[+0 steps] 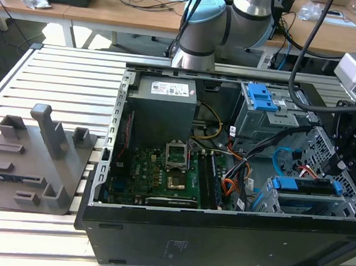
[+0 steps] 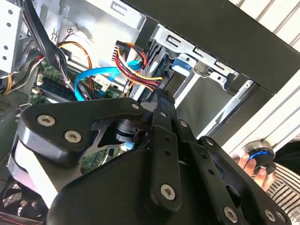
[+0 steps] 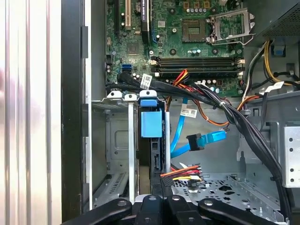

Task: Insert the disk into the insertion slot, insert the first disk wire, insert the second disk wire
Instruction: 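Insert the first disk wire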

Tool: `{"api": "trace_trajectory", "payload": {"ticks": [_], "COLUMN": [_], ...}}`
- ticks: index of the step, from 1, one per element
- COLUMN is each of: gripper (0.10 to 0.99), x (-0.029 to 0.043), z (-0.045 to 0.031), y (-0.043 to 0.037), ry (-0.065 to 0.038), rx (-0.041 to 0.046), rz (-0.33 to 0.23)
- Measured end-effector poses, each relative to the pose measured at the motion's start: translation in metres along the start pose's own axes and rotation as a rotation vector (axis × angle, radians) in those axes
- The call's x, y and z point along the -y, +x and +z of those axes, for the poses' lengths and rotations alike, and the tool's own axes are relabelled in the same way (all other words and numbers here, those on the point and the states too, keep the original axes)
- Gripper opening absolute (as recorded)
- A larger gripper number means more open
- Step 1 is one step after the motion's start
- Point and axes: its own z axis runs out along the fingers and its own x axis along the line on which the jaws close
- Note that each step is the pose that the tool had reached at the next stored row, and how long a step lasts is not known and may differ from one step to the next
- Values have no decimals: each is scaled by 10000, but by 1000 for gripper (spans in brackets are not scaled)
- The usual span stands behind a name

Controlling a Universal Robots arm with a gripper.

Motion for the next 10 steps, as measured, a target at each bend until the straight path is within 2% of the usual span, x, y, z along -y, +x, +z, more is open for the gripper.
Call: {"api": "trace_trajectory", "payload": {"ticks": [5,6,10], "gripper": [106,106,106], "x": [-18,-44,-177], "z": [-58,-58,-52], "y": [3,3,6], "ry": [0,-1,1], "rx": [8,39,43], "rz": [3,-2,-1]}}
